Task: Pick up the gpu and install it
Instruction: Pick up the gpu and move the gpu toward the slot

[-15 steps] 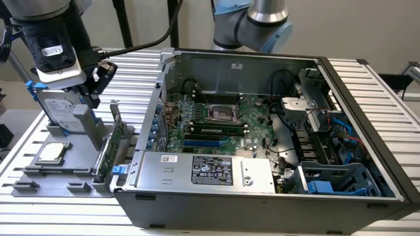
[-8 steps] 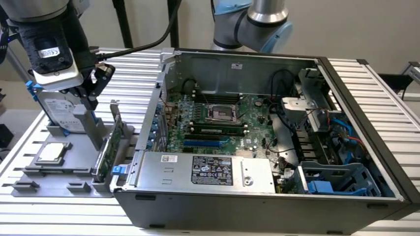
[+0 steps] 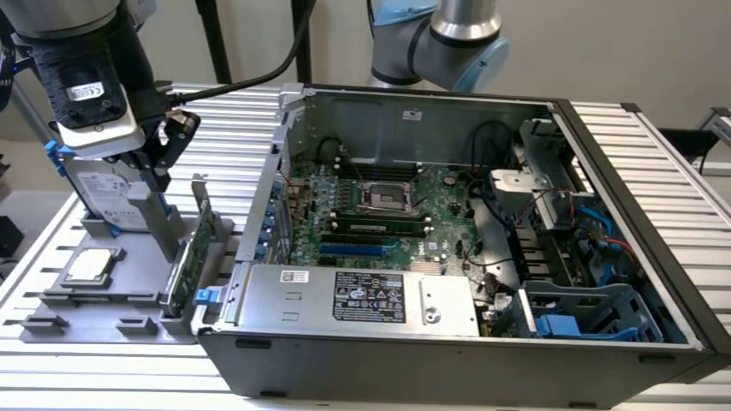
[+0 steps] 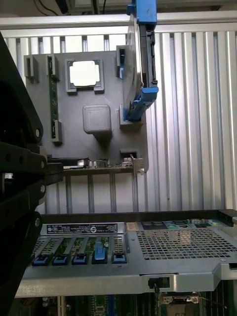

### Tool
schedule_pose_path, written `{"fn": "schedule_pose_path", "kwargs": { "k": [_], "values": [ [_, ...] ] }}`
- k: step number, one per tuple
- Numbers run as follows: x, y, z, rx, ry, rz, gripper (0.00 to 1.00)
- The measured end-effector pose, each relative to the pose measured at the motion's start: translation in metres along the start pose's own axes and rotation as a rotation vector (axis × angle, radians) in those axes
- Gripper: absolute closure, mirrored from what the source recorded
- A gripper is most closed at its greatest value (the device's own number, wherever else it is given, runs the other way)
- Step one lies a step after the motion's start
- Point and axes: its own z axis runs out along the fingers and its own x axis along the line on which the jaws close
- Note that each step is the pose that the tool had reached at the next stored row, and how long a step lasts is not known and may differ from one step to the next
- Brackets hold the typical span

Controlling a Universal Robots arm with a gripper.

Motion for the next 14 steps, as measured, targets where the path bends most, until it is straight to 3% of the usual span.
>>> {"fn": "schedule_pose_path", "kwargs": {
  "k": [3, 6, 9, 10, 14],
  "values": [
    [0.0, 0.0, 0.0, 0.0, 0.0, 0.0, 0.88],
    [0.0, 0.0, 0.0, 0.0001, 0.0001, 0.0, 0.7],
    [0.0, -0.0001, 0.0005, 0.0018, -0.0001, 0.0, 0.64],
    [0.0, -0.0001, 0.0012, 0.0041, -0.0002, 0.0, 0.58],
    [0.0001, -0.0007, 0.0078, 0.0091, -0.0005, 0.0, 0.58]
  ]
}}
